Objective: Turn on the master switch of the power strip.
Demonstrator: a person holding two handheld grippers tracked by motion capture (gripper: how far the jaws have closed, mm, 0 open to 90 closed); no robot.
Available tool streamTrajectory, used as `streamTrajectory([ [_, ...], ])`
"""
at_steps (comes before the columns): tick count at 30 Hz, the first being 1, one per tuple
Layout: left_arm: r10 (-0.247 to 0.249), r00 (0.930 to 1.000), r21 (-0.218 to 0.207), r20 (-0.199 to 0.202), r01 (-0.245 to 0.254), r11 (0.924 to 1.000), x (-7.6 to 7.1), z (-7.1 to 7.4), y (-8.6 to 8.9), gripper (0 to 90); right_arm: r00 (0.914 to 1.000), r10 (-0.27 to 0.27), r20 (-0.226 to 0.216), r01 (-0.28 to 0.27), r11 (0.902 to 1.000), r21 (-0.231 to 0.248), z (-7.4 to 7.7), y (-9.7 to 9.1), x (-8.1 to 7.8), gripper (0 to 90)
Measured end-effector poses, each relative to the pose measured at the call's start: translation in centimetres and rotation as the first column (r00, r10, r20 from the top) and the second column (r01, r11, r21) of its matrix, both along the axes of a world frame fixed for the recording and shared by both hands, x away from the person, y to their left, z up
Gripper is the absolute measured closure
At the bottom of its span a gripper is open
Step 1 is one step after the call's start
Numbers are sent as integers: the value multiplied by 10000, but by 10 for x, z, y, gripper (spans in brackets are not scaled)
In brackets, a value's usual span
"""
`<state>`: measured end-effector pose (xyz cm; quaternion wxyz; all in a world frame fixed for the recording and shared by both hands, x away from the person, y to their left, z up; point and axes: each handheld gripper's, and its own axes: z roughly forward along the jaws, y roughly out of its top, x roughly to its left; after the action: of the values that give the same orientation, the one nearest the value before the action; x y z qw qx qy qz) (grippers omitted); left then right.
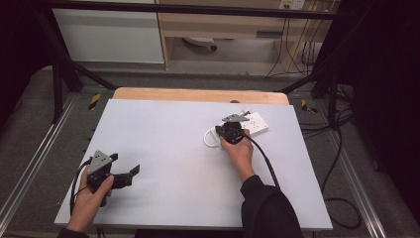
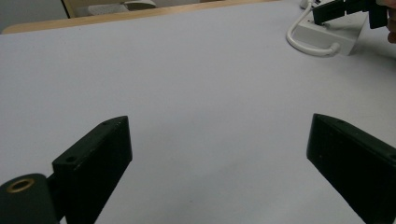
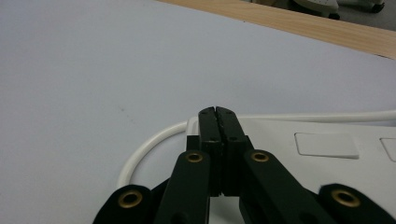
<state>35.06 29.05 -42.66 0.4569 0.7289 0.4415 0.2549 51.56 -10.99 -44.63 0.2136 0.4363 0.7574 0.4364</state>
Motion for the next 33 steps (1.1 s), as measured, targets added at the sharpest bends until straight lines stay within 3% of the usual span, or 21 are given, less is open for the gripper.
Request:
streamTrajectory([
  [10, 3, 10000, 3, -15, -3, 10000, 0, 0, 0, 67, 9999, 25, 117, -22, 9997, -252, 0, 2, -1, 900],
  [33, -5, 10000, 87, -64, 6, 10000, 0, -1, -1, 67, 9999, -58, 162, 60, 9999, -102, -2, 1, -2, 900],
])
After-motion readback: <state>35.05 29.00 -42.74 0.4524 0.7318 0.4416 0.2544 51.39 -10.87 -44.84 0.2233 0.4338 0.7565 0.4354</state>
